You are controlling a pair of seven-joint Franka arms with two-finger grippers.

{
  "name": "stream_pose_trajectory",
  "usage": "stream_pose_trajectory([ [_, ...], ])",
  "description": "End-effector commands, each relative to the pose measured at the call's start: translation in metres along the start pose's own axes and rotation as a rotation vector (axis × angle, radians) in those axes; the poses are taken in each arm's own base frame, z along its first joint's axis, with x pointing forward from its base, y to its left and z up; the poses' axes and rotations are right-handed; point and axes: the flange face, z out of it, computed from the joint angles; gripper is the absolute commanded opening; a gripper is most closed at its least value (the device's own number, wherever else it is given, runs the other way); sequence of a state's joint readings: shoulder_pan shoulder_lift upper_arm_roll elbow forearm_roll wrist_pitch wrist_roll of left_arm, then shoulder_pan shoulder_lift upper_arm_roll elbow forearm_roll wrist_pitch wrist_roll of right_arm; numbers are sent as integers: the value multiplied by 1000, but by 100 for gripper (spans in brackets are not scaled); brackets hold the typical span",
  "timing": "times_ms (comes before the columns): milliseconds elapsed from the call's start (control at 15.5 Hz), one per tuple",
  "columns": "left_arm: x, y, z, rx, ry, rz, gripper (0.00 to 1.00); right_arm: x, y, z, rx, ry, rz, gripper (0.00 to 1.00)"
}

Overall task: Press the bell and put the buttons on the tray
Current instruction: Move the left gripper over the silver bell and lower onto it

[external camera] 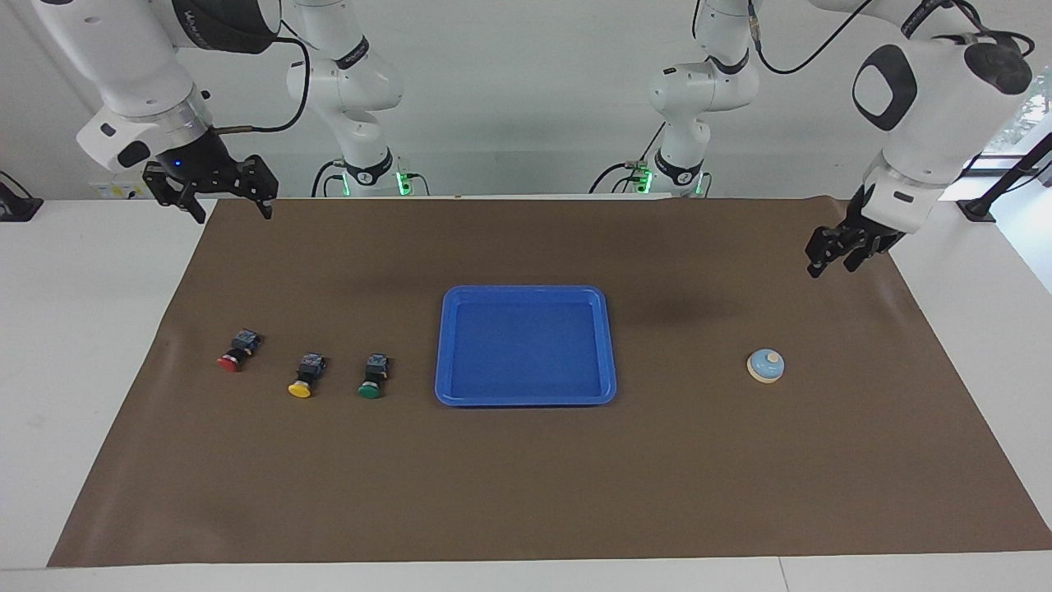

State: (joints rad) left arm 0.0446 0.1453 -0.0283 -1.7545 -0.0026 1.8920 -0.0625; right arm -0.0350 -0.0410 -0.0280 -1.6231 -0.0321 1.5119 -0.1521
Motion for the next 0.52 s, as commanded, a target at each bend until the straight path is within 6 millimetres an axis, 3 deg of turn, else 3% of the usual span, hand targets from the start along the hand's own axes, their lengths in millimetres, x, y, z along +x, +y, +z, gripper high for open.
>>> stream_pose_trajectory([
  [0,7,-1,21,7,-1,16,0,-5,0,1,0,-3,14,100],
  [451,12,8,64,3,26,28,0,-5,0,1,0,-3,14,100],
])
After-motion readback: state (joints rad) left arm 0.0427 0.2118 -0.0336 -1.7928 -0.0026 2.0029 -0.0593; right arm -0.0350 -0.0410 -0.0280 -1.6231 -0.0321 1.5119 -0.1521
